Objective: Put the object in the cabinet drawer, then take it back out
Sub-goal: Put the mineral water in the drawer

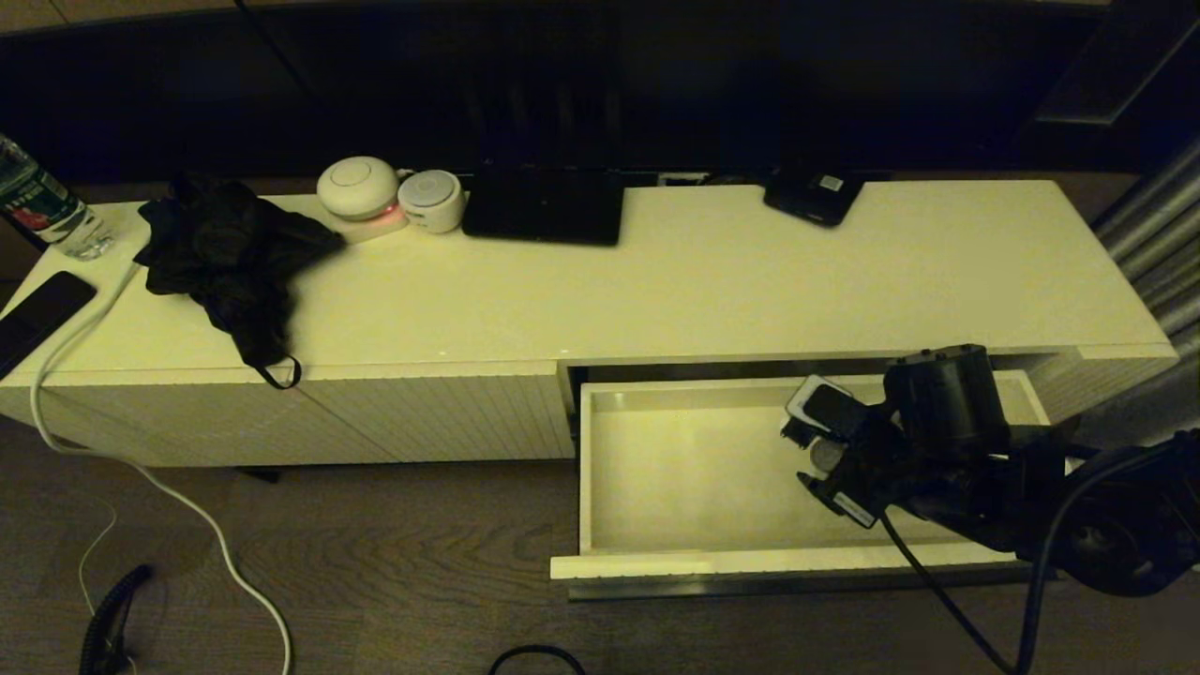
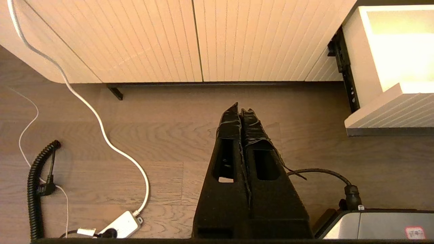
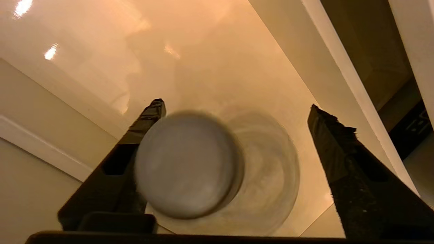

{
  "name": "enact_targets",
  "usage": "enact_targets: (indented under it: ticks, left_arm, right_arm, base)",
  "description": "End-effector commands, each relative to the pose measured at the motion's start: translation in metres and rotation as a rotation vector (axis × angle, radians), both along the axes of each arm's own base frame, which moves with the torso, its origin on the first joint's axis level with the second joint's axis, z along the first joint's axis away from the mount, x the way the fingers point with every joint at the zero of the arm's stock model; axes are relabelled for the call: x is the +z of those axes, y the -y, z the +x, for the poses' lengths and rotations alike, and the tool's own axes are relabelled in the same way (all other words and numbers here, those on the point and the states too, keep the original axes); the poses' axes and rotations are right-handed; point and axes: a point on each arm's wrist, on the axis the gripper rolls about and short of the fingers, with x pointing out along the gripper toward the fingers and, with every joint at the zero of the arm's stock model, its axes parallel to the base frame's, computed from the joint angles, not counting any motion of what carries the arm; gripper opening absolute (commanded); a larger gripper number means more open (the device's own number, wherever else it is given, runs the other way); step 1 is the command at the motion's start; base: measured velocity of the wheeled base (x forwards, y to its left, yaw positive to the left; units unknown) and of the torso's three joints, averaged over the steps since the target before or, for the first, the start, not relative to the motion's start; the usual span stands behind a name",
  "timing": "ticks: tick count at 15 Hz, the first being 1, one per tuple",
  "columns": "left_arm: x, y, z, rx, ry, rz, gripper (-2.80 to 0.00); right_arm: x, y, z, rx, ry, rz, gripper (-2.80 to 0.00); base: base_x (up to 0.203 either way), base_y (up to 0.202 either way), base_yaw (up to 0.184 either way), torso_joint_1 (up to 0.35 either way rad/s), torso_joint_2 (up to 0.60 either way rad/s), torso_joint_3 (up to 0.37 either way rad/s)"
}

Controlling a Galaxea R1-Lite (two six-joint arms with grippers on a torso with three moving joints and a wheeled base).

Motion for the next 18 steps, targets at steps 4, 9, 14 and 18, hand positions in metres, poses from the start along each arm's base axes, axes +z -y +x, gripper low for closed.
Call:
enact_targets:
  ticks: [4,9,14,18]
  left_arm:
    - [0.000,0.000,0.000,0.000,0.000,0.000,-2.80]
    - [0.000,0.000,0.000,0.000,0.000,0.000,-2.80]
    - [0.000,0.000,0.000,0.000,0.001,0.000,-2.80]
    - [0.000,0.000,0.000,0.000,0.000,0.000,-2.80]
  right_arm:
    - [0.000,-0.008,0.002,0.012,0.006,0.020,0.00]
    - [0.016,-0.029,0.008,0.027,0.060,0.139,0.00]
    - [0.022,-0.046,0.004,0.053,0.070,0.209,0.00]
    - [0.035,-0.038,-0.011,0.055,0.089,0.209,-2.80]
  base:
    - [0.000,0.000,0.000,0.000,0.00,0.000]
    - [0.000,0.000,0.000,0.000,0.00,0.000]
    - [0.000,0.000,0.000,0.000,0.00,0.000]
    - [0.000,0.000,0.000,0.000,0.00,0.000]
